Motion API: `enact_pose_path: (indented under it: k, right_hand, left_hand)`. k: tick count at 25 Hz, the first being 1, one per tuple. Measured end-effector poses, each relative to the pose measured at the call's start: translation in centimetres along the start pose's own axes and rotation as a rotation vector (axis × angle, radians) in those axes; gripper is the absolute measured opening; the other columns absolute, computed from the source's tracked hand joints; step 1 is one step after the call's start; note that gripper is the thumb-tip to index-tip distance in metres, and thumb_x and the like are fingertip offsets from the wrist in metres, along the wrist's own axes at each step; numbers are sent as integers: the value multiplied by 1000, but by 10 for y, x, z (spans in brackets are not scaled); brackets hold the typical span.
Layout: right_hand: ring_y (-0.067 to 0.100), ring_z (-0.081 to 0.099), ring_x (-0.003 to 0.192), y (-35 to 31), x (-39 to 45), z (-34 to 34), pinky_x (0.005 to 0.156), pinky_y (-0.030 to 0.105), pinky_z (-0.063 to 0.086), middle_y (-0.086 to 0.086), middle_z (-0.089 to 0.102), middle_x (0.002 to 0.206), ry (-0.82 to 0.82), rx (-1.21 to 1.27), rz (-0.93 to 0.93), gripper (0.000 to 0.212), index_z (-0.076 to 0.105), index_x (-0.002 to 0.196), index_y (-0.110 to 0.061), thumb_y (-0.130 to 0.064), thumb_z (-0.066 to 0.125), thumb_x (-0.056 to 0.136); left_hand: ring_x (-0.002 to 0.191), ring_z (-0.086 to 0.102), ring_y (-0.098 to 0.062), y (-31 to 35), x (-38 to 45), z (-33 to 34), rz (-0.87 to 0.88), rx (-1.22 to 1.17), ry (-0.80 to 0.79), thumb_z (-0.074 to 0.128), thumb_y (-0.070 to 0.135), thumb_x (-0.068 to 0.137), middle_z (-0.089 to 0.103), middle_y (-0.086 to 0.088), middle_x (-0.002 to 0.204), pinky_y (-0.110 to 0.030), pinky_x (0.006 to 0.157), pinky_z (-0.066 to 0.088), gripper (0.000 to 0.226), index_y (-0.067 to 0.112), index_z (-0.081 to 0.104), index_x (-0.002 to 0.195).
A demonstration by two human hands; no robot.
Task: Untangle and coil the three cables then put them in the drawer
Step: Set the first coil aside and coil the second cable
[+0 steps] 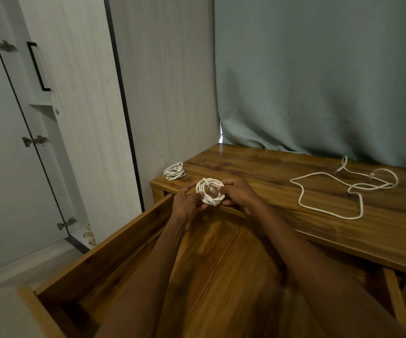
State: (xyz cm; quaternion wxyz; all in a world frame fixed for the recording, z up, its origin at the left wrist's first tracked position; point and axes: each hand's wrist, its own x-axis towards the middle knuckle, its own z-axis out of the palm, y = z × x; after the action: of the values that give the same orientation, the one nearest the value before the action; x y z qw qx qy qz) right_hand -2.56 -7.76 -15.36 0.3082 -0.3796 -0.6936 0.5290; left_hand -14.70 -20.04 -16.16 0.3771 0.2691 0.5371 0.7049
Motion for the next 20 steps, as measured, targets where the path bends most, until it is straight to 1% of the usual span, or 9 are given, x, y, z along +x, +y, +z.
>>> enact_pose_path:
  k: [2,4,6,9,11,13,15,17,20]
  right_hand:
    - [23,76,85,4,13,6,78,36,63,11,76,96,59,-13,13,10,73,93,-16,-7,67,92]
    - [25,75,84,8,30,10,78,38,63,14,75,96,113,-46,28,7,73,88,-8,-5,67,90]
    - [20,73,75,6,48,13,74,36,64,15,74,94,151,-72,42,6,73,89,-4,-4,67,90]
    - [16,70,72,-1,76,18,73,35,64,9,72,86,191,-97,60,6,71,86,-6,-7,70,91]
    - [16,70,66,-5,95,23,74,36,64,6,73,79,226,-141,57,10,72,82,-7,-14,73,90]
    - [16,71,60,-6,115,31,65,32,62,5,75,77,277,-168,33,11,74,85,-9,-19,75,88]
    - [22,74,71,-6,134,38,71,38,63,7,76,84,293,-188,13,15,75,91,-9,-22,77,86]
    - [28,74,83,-8,150,44,81,46,62,9,76,91,289,-203,12,19,76,96,-7,-23,77,86]
    - [29,74,83,-8,171,51,82,49,61,10,75,91,280,-168,43,18,74,94,-6,-23,77,86]
  left_hand:
    - [86,75,-20,-1,5,-1,-12,41,1,64,5,95,75,-8,103,-26,62,57,42,20,57,133]
    - [77,66,-17,-2,11,-1,-30,162,21,62,11,97,72,-9,98,-28,61,53,50,23,47,143]
    - [73,57,-17,1,16,-2,-40,285,79,60,11,97,67,-9,94,-34,65,52,54,22,40,147]
    - [79,59,-18,7,23,-8,9,383,123,56,9,99,63,-4,96,-38,74,56,43,19,46,140]
    - [77,59,-17,9,28,-14,54,427,125,55,12,99,63,-2,94,-34,70,54,35,17,52,134]
    - [71,57,-15,8,32,-20,84,468,129,56,14,99,63,-3,90,-29,61,51,29,16,56,129]
    - [70,57,-16,6,35,-24,97,481,135,55,15,100,64,-5,88,-28,59,51,26,15,57,126]
    - [74,59,-16,4,36,-27,110,492,143,55,16,100,64,-4,91,-33,67,55,25,15,57,125]
    - [80,63,-19,1,38,-29,133,500,149,55,18,101,63,-1,95,-42,80,59,24,16,58,125]
